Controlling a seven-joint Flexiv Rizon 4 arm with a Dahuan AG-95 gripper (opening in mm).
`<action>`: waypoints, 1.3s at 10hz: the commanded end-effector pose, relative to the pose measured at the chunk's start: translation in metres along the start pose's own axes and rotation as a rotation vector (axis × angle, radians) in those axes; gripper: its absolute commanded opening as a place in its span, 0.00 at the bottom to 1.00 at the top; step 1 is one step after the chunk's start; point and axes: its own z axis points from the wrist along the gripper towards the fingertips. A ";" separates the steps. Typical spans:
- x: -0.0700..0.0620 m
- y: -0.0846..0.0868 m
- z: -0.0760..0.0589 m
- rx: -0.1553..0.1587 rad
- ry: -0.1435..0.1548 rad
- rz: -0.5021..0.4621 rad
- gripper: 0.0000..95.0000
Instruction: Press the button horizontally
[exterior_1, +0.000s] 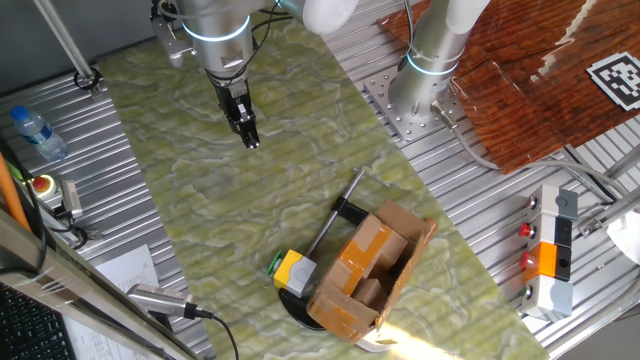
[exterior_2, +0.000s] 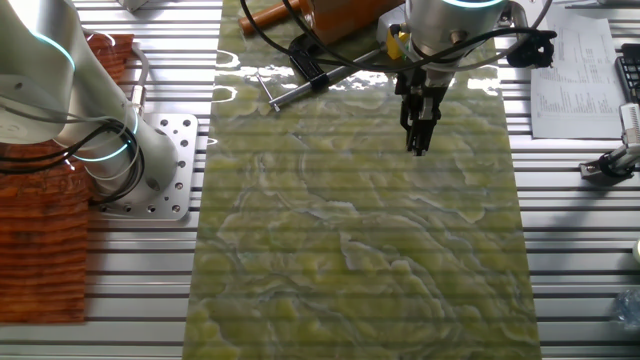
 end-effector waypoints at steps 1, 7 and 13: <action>0.000 0.000 0.000 -0.030 -0.018 -0.133 0.00; 0.001 0.001 -0.002 -0.026 0.010 -0.141 0.00; 0.001 0.002 -0.003 -0.027 0.034 -0.153 0.00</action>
